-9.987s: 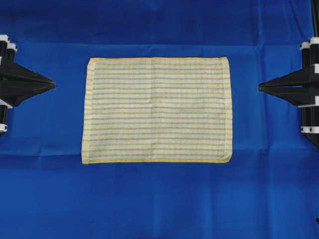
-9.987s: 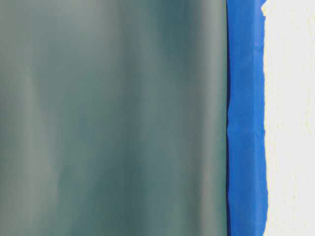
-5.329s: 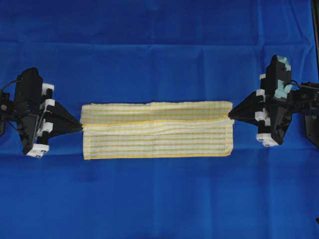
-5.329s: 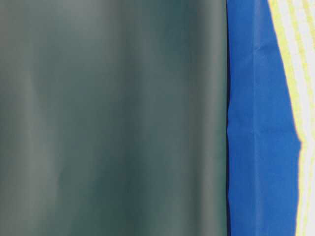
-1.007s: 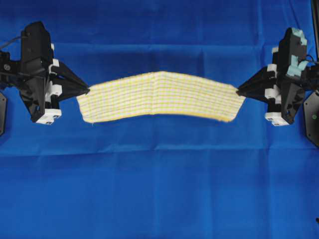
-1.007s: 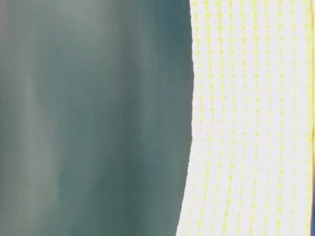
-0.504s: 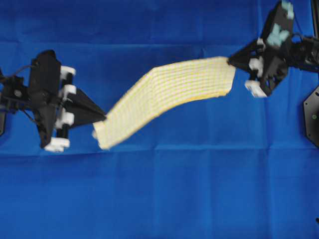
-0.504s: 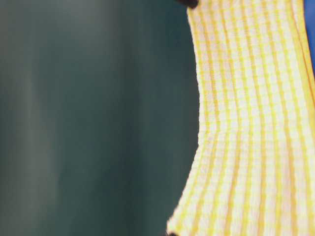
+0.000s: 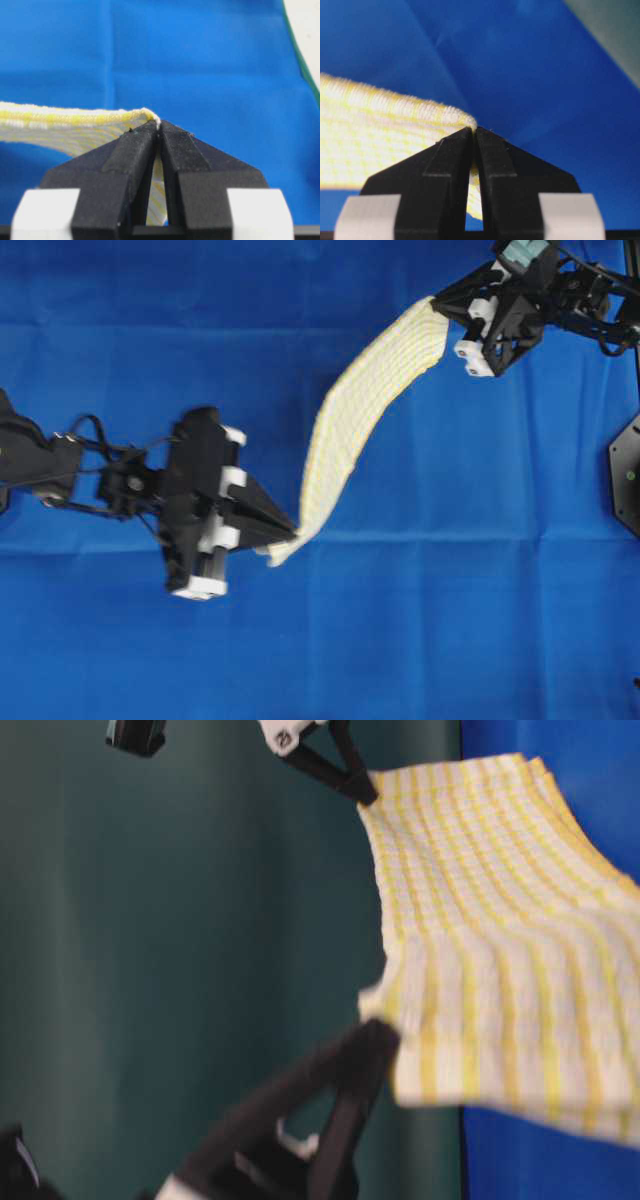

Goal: Fold the yellow towel.
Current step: 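Swing the strip vertical, left gripper moving near, right gripper far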

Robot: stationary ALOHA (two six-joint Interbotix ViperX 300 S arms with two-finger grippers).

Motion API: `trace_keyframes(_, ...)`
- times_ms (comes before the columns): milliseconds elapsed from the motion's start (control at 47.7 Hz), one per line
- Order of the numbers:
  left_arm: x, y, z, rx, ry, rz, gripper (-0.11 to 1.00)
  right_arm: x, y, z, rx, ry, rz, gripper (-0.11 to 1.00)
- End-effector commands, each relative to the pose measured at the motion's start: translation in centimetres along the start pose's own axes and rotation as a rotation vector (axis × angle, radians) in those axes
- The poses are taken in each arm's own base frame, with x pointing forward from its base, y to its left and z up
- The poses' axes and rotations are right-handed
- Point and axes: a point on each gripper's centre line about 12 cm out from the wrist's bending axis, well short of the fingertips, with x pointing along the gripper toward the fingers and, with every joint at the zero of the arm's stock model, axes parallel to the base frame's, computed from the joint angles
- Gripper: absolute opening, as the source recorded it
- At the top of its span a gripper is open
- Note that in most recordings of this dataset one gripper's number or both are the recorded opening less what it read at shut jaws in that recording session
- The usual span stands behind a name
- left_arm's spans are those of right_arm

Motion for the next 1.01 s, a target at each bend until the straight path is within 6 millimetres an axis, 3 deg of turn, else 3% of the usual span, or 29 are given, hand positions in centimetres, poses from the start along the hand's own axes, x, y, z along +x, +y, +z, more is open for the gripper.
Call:
trace_keyframes(0,1.1,-0.9,2.1,0.005,-0.048,-0.02,0.02,0.3,-0.1,1.7,-0.005,-0.042,-0.005,0.03)
trace_keyframes(483,6.9,-2.0,5.4,0.008,-0.089,-0.035,0.02,2.2,-1.5,4.1,-0.026,-0.063,-0.047,0.03)
trace_keyframes(986,11.1,-1.8,7.5,0.01,-0.129,-0.029,0.02,2.3,-2.3,4.3,-0.035,-0.062,-0.067,0.03)
